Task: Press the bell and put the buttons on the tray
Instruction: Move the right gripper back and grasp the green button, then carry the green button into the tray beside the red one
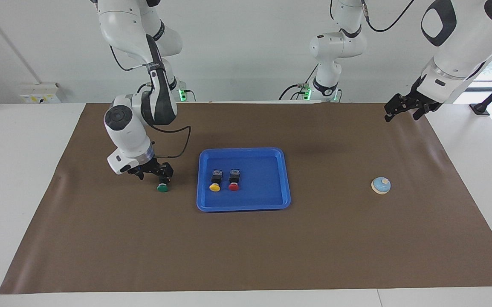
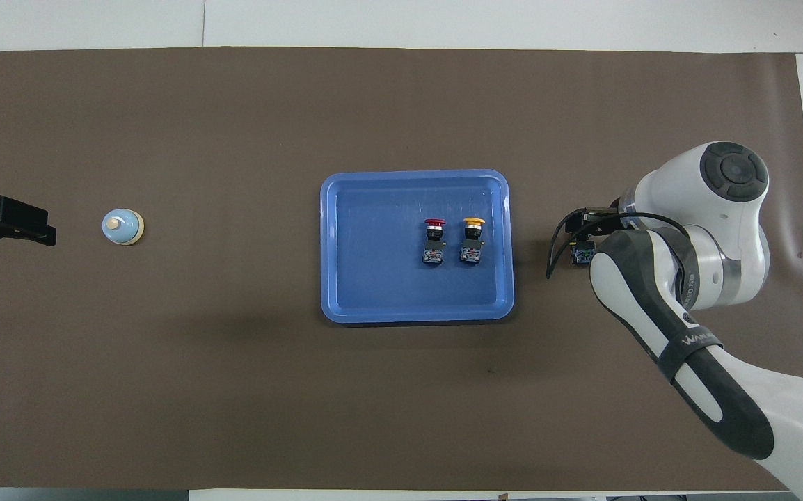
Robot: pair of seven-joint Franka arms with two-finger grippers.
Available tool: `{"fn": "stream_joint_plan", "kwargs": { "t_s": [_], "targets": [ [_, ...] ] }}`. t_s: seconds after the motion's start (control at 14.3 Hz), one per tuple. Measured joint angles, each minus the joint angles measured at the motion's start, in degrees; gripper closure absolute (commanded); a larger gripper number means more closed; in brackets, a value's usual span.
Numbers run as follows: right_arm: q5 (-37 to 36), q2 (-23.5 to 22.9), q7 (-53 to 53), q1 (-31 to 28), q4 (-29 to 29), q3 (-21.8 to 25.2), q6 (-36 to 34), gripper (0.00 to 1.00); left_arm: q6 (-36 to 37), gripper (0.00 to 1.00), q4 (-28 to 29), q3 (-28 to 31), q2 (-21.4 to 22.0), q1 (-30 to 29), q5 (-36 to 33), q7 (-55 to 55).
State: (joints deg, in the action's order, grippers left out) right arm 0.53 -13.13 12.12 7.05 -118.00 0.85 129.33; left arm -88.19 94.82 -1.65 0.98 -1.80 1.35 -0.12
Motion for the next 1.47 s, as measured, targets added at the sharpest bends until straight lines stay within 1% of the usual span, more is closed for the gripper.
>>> {"fn": "stream_joint_plan", "kwargs": {
  "t_s": [0.21, 0.42, 0.49, 0.56, 0.63, 0.7, 0.84, 1.19, 1.33, 1.47],
  "targets": [
    [0.00, -0.04, -0.10, 1.67, -0.49, -0.43, 0.19, 0.00, 0.00, 0.00, 0.00, 0.00, 0.00, 0.00, 0.00, 0.00],
    [0.00, -0.22, -1.69, 1.70, -2.18, -0.40, 1.23, 0.00, 0.00, 0.00, 0.00, 0.00, 0.00, 0.00, 0.00, 0.00],
    [0.00, -0.23, -2.28, 1.67, -2.99, -0.37, 2.19, 0.05, 0.00, 0.00, 0.00, 0.00, 0.00, 0.00, 0.00, 0.00],
    [0.00, -0.23, -2.98, 1.63, -3.62, -0.35, 2.69, 0.13, 0.00, 0.00, 0.00, 0.00, 0.00, 0.00, 0.00, 0.00],
    [0.00, -0.23, -3.51, 1.59, -3.95, -0.31, 2.92, 0.31, 0.00, 0.00, 0.00, 0.00, 0.00, 0.00, 0.00, 0.00],
    [0.00, -0.23, -3.79, 1.58, -4.12, -0.27, 3.12, 0.50, 0.00, 0.00, 0.00, 0.00, 0.00, 0.00, 0.00, 0.00],
    [0.00, -0.23, -3.91, 1.58, -4.20, -0.27, 3.36, 1.00, 0.00, 0.00, 0.00, 0.00, 0.00, 0.00, 0.00, 0.00],
    [0.06, -0.16, -3.91, 1.50, -3.46, -0.22, 3.35, 1.00, 0.00, 0.00, 0.00, 0.00, 0.00, 0.00, 0.00, 0.00],
    [0.22, -0.11, -3.10, 1.72, -0.80, -0.46, 0.72, 1.00, 0.00, 0.00, 0.00, 0.00, 0.00, 0.00, 0.00, 0.00],
    [0.55, -0.15, 1.42, 4.14, 3.67, -0.79, -3.40, 1.00, 0.00, 0.00, 0.00, 0.00, 0.00, 0.00, 0.00, 0.00]
  ]
}}
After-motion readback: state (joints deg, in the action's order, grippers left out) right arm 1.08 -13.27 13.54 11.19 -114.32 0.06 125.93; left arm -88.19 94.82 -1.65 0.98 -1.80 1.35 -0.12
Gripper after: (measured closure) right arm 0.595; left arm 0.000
